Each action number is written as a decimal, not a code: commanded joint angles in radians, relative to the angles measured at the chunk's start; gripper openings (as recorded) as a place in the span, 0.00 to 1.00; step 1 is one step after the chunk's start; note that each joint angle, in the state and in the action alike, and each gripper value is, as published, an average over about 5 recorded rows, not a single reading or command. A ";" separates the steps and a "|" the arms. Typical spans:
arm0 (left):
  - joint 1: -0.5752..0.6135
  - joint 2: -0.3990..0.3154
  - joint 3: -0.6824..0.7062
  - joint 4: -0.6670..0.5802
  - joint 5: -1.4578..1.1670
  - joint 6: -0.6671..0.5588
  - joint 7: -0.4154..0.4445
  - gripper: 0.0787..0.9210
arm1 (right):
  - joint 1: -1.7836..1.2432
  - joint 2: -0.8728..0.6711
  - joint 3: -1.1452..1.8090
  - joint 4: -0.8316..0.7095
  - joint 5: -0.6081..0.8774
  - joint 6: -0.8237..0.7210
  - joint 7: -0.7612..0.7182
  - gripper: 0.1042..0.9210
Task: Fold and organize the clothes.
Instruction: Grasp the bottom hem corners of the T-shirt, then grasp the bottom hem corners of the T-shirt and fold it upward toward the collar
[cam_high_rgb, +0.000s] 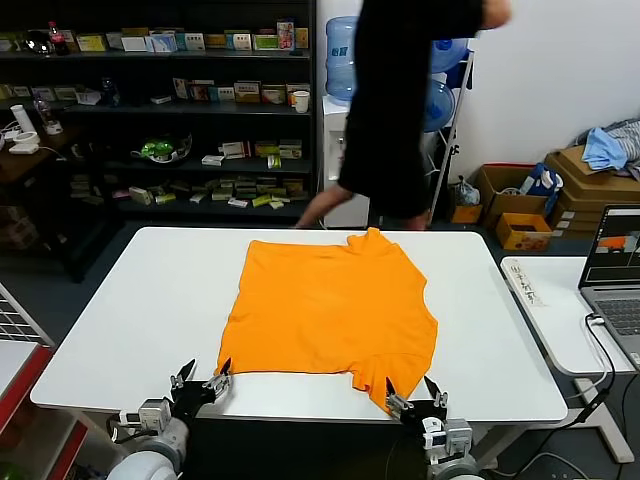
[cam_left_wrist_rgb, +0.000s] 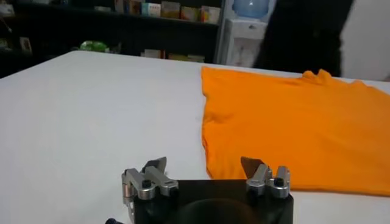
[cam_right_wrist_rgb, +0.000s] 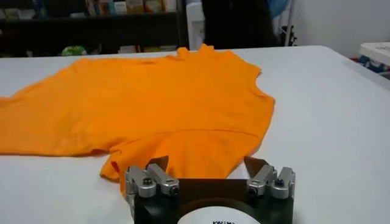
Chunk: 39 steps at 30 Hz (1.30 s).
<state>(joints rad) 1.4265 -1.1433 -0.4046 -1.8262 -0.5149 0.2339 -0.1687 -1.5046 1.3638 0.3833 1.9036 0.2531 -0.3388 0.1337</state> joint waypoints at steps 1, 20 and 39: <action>-0.013 0.002 0.006 0.014 -0.004 0.015 -0.006 0.88 | 0.017 0.000 -0.007 -0.015 0.005 -0.015 0.014 0.82; 0.020 0.003 0.018 -0.008 0.007 0.014 0.000 0.39 | -0.024 0.001 -0.001 0.018 -0.005 0.010 0.008 0.15; 0.117 0.074 -0.006 -0.141 -0.144 0.025 -0.084 0.02 | -0.285 -0.141 0.037 0.237 0.098 0.082 0.046 0.02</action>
<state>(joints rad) 1.4867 -1.1214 -0.4033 -1.8848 -0.5532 0.2426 -0.1992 -1.6302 1.3053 0.4085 2.0168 0.2929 -0.2741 0.1583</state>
